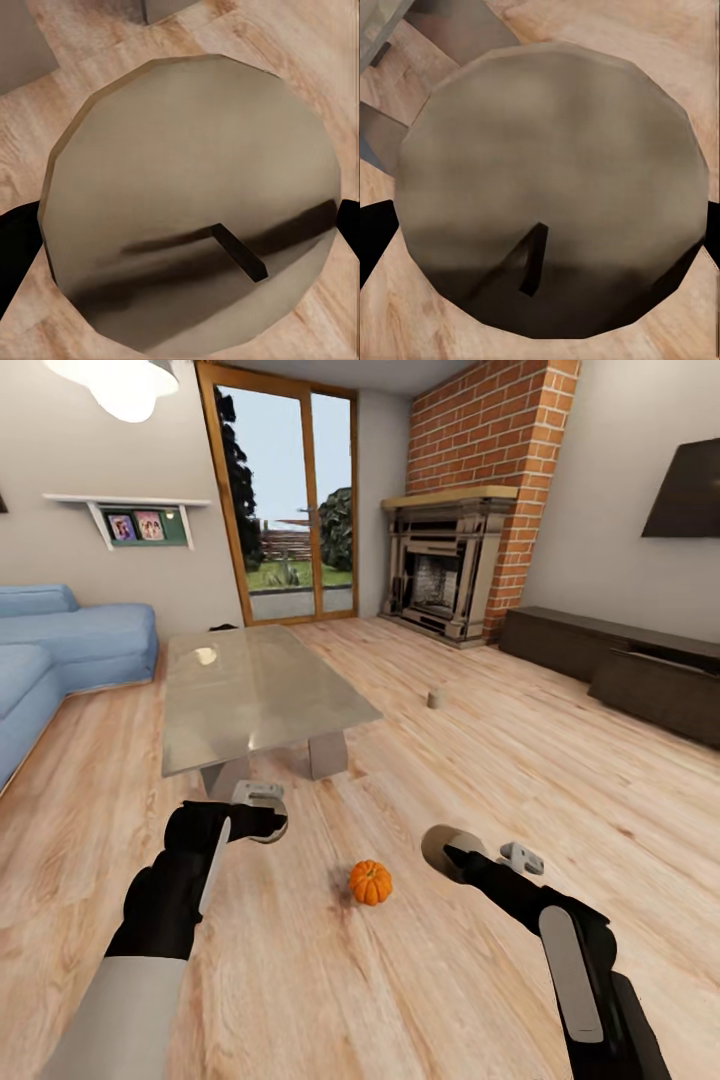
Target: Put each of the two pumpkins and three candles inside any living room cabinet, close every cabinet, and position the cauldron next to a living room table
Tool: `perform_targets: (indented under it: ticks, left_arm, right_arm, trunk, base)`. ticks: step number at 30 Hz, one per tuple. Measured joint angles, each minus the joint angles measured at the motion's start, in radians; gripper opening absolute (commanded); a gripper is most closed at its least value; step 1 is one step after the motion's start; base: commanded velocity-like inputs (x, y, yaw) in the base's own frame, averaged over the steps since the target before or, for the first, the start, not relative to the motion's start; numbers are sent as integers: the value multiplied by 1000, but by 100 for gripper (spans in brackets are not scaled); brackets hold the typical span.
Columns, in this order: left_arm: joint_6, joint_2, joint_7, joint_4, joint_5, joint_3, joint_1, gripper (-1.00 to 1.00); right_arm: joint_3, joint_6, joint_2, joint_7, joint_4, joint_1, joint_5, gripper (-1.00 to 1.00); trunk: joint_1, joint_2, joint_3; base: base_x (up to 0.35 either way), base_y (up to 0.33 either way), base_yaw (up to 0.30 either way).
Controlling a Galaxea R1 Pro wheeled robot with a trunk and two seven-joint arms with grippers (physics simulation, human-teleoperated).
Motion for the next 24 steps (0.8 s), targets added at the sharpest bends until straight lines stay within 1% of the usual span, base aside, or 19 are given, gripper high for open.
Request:
perform_targets:
  ticks: [20, 24]
  left_arm:
    - [0, -2, -2, -1, 1, -6, 1, -100]
    - [0, -3, -3, -1, 3, -6, 1, -100]
  right_arm:
    - [-2, 0, 0, 0, 1, 0, -6, -100]
    - [-2, 0, 0, -1, 1, 0, -8, -100]
  trunk:
    - [0, 0, 25]
    - [0, 0, 29]
  base:
    - [0, 0, -214]
    - [0, 0, -119]
